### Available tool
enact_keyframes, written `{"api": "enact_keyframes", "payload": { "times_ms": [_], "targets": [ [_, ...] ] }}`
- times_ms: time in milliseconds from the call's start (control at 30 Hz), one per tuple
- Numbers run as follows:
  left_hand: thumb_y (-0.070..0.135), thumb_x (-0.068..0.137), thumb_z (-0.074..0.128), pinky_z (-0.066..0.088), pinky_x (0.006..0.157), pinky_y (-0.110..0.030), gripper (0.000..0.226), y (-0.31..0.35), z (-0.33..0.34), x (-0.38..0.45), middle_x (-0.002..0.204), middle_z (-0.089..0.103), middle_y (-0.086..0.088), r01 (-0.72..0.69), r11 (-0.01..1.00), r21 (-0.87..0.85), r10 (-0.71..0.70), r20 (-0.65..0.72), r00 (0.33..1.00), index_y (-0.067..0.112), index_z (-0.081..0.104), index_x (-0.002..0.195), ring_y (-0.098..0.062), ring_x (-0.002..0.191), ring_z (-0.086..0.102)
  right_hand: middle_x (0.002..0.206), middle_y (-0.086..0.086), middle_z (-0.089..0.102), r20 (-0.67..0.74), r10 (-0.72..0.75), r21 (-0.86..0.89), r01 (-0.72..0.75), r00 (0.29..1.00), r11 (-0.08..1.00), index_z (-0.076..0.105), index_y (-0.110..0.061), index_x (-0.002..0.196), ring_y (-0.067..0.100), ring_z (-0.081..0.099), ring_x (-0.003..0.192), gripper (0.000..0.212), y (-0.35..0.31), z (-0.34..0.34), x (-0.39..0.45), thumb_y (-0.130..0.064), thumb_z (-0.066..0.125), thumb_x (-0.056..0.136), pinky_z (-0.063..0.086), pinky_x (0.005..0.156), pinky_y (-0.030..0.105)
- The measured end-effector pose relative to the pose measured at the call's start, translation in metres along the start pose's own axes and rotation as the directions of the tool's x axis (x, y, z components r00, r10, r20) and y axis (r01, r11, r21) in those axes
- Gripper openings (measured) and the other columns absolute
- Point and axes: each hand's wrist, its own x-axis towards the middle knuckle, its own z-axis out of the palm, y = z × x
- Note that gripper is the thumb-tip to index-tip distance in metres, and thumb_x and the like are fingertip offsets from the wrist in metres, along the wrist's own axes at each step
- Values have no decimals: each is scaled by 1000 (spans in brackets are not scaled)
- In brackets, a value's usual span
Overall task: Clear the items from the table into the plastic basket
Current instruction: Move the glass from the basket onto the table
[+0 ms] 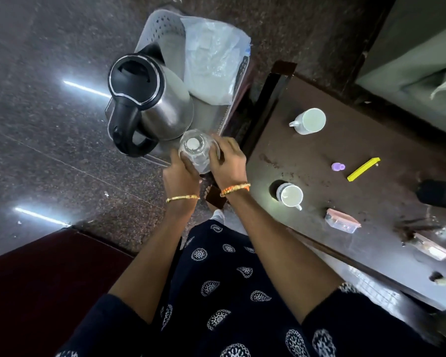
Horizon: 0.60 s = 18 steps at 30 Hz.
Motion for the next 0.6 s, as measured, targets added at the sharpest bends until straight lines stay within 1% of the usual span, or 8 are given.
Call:
{"api": "enact_keyframes", "payload": {
  "times_ms": [67,133,233,333,400,467,533,600],
  "targets": [
    [16,96,39,47,51,-39,29,12,-4,-15,73,66,-31,-82,997,12,82,7,997,-4,55,110,-43,61,64,109,19,64,-20,-68,50,68,998,996,62,3,113,28,65,99,30,11,-23,-15,-7,60,85,54,85,35],
    [16,94,40,48,52,-42,31,26,0,-29,73,66,-33,-186,982,37,185,43,982,-5,56,109,-47,60,63,120,17,60,0,-131,41,131,991,991,56,1,121,26,60,110,43,33,-56,-31,-20,58,83,52,92,31],
    [15,96,40,51,65,-46,30,53,19,-55,85,67,-33,-336,941,46,318,230,920,-3,55,116,-48,74,63,130,15,55,9,-217,-26,217,976,976,51,-1,127,26,53,119,59,72,-108,-54,-31,55,77,44,101,27],
    [15,96,40,51,73,-47,29,95,57,-94,90,67,-33,-361,933,11,325,409,853,-4,56,112,-48,81,62,137,9,51,38,-157,-54,159,987,986,43,-5,134,22,50,120,70,112,-165,-74,-40,57,76,45,97,30],
    [14,96,39,49,76,-44,28,127,84,-121,94,66,-33,-344,939,18,293,485,824,-5,57,107,-48,86,62,144,10,43,66,-120,-84,125,991,989,35,-5,139,23,44,127,83,141,-200,-90,-43,66,72,41,103,31],
    [13,95,40,50,74,-38,27,161,115,-148,92,67,-32,-345,938,9,277,575,769,-4,59,102,-45,82,63,149,13,35,64,-58,-125,66,996,990,27,-5,143,24,35,134,96,173,-240,-107,-40,73,67,37,109,35],
    [15,95,40,55,71,-43,26,194,145,-174,88,68,-31,-319,948,-19,250,666,703,-1,60,97,-45,77,65,144,17,40,-23,31,-142,-34,999,989,26,-3,142,30,40,130,98,202,-277,-119,-36,77,64,43,103,44],
    [17,94,41,55,71,-45,26,223,175,-197,82,69,-29,-319,946,-56,262,710,654,2,61,91,-42,75,66,133,20,48,-156,90,-117,-109,984,987,32,2,137,36,50,119,96,228,-304,-123,-36,79,62,48,94,45]
  ]
}}
